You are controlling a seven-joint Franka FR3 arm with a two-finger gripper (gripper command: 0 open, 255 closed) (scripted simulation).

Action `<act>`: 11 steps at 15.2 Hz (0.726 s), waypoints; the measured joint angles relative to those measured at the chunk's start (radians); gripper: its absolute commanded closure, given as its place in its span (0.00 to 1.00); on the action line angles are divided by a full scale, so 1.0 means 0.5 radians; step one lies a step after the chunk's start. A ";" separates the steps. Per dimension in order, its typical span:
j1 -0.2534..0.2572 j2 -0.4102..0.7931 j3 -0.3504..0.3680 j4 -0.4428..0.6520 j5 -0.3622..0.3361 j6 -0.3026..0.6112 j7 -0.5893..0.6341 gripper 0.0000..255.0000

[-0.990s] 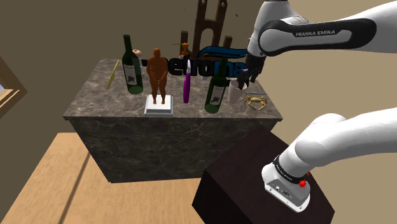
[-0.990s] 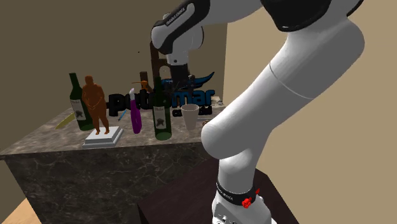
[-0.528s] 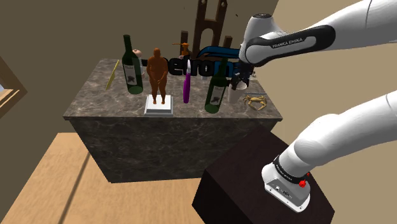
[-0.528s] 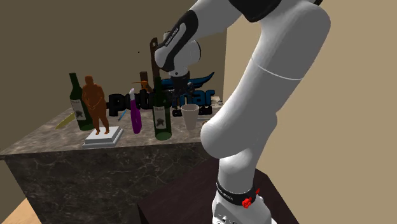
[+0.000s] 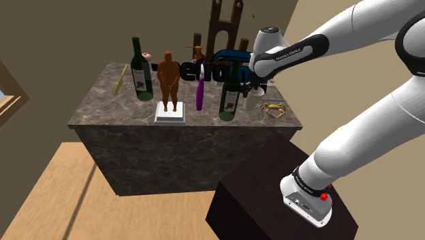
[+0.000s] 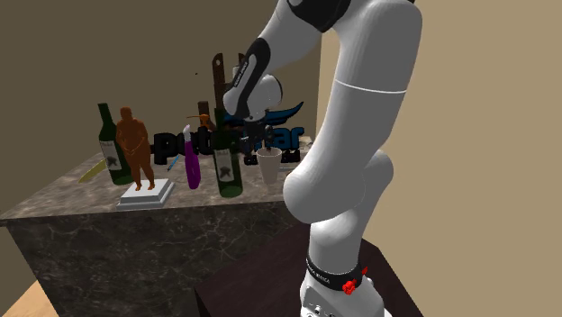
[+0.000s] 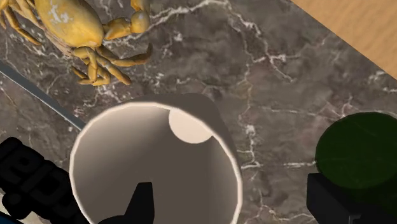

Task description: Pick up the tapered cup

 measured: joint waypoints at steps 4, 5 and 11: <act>-0.010 0.089 -0.007 -0.039 -0.027 0.129 0.026 0.00; -0.010 0.104 -0.006 -0.047 -0.032 0.151 0.035 0.00; -0.011 0.115 -0.006 -0.054 -0.037 0.172 0.040 1.00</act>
